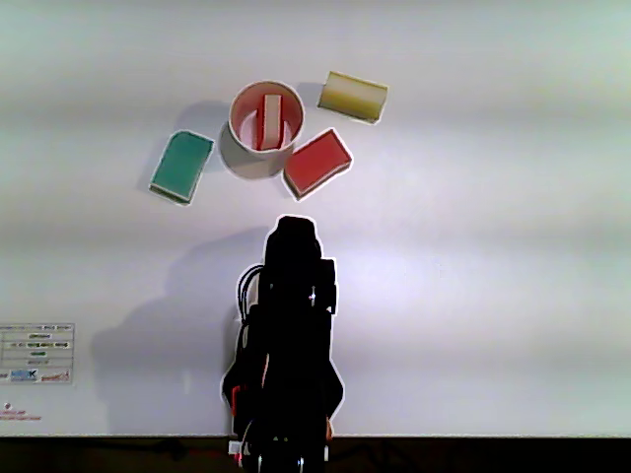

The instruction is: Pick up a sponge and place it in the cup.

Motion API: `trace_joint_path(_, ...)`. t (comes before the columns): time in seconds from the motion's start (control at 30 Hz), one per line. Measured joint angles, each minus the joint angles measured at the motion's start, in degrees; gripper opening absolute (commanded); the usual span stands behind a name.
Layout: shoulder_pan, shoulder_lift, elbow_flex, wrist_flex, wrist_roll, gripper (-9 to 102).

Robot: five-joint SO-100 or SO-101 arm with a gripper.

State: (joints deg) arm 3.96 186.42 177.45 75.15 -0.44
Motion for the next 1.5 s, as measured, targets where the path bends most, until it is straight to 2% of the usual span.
trace_joint_path(1.5, -0.88, 0.0, 0.0, 0.0, 0.0, 0)
